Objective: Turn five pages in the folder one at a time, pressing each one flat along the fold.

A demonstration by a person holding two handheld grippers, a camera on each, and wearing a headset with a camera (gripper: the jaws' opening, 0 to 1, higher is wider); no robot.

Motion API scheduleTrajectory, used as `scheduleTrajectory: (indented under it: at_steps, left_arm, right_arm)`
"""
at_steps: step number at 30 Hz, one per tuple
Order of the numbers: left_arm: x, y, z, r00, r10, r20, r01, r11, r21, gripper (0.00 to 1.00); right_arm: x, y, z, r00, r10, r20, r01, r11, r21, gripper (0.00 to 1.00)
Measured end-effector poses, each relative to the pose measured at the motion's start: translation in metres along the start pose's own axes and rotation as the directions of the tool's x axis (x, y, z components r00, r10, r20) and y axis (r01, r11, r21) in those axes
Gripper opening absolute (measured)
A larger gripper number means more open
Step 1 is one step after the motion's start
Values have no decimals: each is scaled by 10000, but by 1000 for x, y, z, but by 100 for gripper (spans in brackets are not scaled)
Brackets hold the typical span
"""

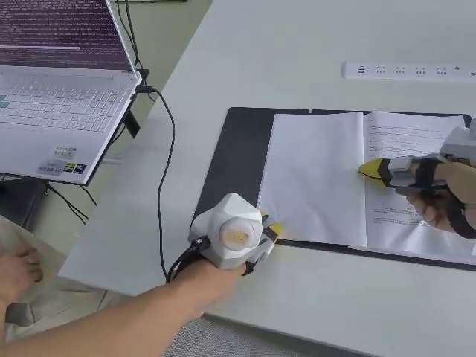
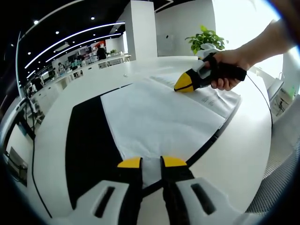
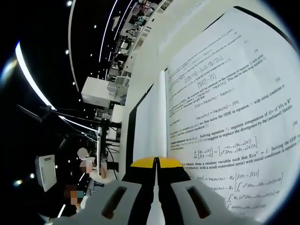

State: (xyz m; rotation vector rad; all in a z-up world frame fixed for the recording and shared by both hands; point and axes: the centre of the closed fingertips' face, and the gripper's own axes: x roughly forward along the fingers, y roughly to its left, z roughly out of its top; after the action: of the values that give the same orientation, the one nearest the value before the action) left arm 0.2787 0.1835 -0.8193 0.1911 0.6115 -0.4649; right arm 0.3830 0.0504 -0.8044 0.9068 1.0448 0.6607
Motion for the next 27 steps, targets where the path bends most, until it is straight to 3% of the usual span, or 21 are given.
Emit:
scheduleTrajectory:
  at_steps: [12, 27]
  left_arm:
    - [0, 1, 0, 10000, 2, 16, -2, 10000, 50, 14]
    - [-1, 0, 0, 10000, 37, 32, -37, 9999, 105, 13]
  right_arm:
    - [-8, 1, -21, 9996, 128, -232, -127, 9999, 53, 0]
    - [-17, 4, -58, 9958, 460, -785, -444, 9988, 224, 0]
